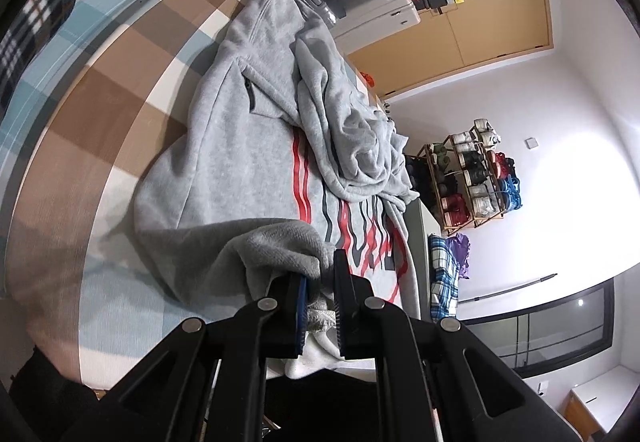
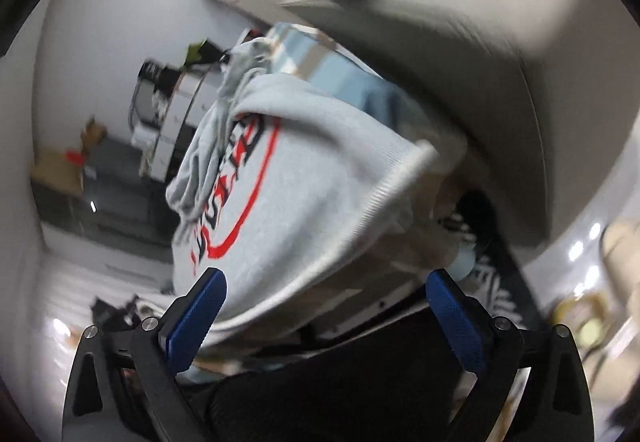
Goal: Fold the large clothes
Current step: 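Lift the hoodie hem with the left tool over the hoodie body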
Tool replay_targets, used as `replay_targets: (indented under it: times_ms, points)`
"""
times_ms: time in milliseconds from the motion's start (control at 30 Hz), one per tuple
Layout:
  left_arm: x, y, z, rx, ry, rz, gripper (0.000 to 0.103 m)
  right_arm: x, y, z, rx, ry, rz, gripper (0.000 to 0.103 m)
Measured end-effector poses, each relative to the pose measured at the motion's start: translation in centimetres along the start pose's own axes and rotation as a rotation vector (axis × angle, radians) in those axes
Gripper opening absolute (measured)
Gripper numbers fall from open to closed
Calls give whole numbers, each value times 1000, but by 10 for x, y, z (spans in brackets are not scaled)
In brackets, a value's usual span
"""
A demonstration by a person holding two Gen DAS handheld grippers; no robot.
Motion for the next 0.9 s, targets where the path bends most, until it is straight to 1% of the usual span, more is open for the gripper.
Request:
replay_targets:
  times_ms: [33,100,133,167,200,267,333,367,433,500,533,567,667,733,800,833,900]
  points:
    - [-1,0,1,-5,0,-1,6,0,-5,3,-12,-16,39,102]
    - [-4,-1,5,-10,6,0,6,-7,-13,3,-46,-86,108,102]
    - [-5,0,6,-13,9,-1,6,-11,-16,3,-42,-110,125,102]
    - [-6,1,7,-15,9,-4,6,-17,-19,2,-31,-145,140,102]
    - [-6,3,9,-15,16,-9,6,-22,-20,2,-26,-163,138,102]
    - [-5,8,11,-27,22,-13,6,-31,-21,5,15,-181,119,102]
    - [1,16,14,-46,47,-22,6,-37,-27,5,91,-212,121,102]
    - [3,18,14,-56,50,-23,6,-41,-29,4,103,-238,125,102]
    - [10,24,14,-79,62,-21,6,-45,-29,3,111,-255,132,102]
    - [14,29,12,-105,53,-19,6,-49,-26,1,119,-272,126,102]
    - [17,32,11,-114,50,-20,6,-50,-25,0,114,-283,128,102]
    - [18,34,11,-117,46,-25,6,-52,-22,-2,86,-302,141,101]
    - [27,44,10,-132,50,-49,6,-55,-10,-3,34,-343,150,93]
    - [30,50,11,-141,54,-69,7,-54,-2,0,50,-358,139,91]
    - [32,56,11,-151,61,-90,9,-54,2,2,68,-367,133,70]
    - [32,59,11,-153,62,-100,9,-53,3,3,102,-360,119,66]
    - [34,60,11,-161,65,-103,9,-51,5,5,163,-346,89,48]
Point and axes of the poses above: each gripper's, at about its wrist camera, not at the fingertips, and z roughly the way its jaws point, y to its left, x to its underside, the point moved 9 cm from there along z, roughly the way its jaws point, and after that the axes turned 13 degrees about -z, right-handed, at the moved point
